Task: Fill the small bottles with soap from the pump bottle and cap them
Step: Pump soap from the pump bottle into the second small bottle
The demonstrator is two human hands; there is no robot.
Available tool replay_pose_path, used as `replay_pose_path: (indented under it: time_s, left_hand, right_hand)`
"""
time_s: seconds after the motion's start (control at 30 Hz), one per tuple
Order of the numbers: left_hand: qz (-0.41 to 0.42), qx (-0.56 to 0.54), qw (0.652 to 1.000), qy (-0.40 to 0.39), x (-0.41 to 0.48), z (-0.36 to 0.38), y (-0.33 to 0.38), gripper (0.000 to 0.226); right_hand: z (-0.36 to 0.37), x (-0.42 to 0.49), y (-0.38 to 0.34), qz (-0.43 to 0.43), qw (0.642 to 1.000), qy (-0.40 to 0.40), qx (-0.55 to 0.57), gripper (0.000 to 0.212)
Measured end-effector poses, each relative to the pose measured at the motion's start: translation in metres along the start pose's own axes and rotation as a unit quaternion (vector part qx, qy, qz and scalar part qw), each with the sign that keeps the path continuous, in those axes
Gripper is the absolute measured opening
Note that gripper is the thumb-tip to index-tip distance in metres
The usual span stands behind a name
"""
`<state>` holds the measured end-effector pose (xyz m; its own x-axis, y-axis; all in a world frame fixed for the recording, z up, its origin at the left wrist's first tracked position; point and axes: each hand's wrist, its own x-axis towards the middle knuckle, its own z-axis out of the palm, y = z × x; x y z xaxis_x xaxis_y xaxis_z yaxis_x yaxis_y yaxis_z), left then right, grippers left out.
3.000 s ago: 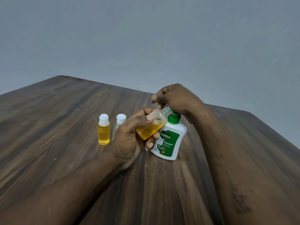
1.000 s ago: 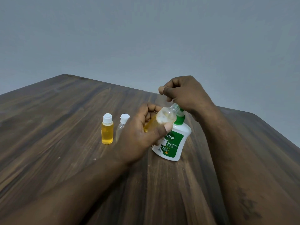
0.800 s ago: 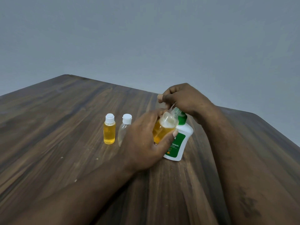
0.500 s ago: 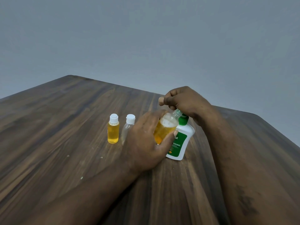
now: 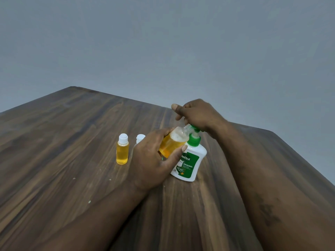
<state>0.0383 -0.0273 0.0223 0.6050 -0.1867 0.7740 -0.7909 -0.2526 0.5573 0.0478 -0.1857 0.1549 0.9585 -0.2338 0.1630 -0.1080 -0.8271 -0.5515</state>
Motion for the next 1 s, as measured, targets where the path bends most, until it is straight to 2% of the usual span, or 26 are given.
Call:
replay_pose_path:
  time_s: [0.07,0.3,0.6,0.73,0.9,1.0]
  left_hand:
    - [0.000,-0.001,1.000,-0.008,-0.001,0.000,-0.001,0.051]
    - [-0.003,0.005,0.999,-0.034,-0.005,-0.001,-0.006,0.053]
    - [-0.029,0.005,0.999,-0.012,-0.008,-0.002,-0.001,0.056]
    - [-0.033,0.013,0.999,-0.014,-0.007,-0.001,-0.003,0.058]
    - [-0.032,0.019,0.999,-0.035,-0.009,-0.001,-0.009,0.061]
    - [-0.031,0.028,0.998,-0.049,-0.009,-0.003,-0.012,0.060]
  right_hand:
    - [0.008,-0.001,0.004,0.015,0.999,-0.027,-0.019,0.056]
    - [0.014,-0.003,0.011,0.041,0.997,-0.021,-0.059,0.051]
    - [0.004,-0.008,-0.002,-0.008,0.997,0.056,-0.055,0.052]
    - [-0.002,-0.010,-0.009,0.010,0.999,0.036,-0.033,0.058]
    - [0.005,-0.014,-0.003,0.016,0.992,-0.029,-0.124,0.051]
    - [0.006,-0.015,-0.001,0.024,0.990,-0.036,-0.131,0.049]
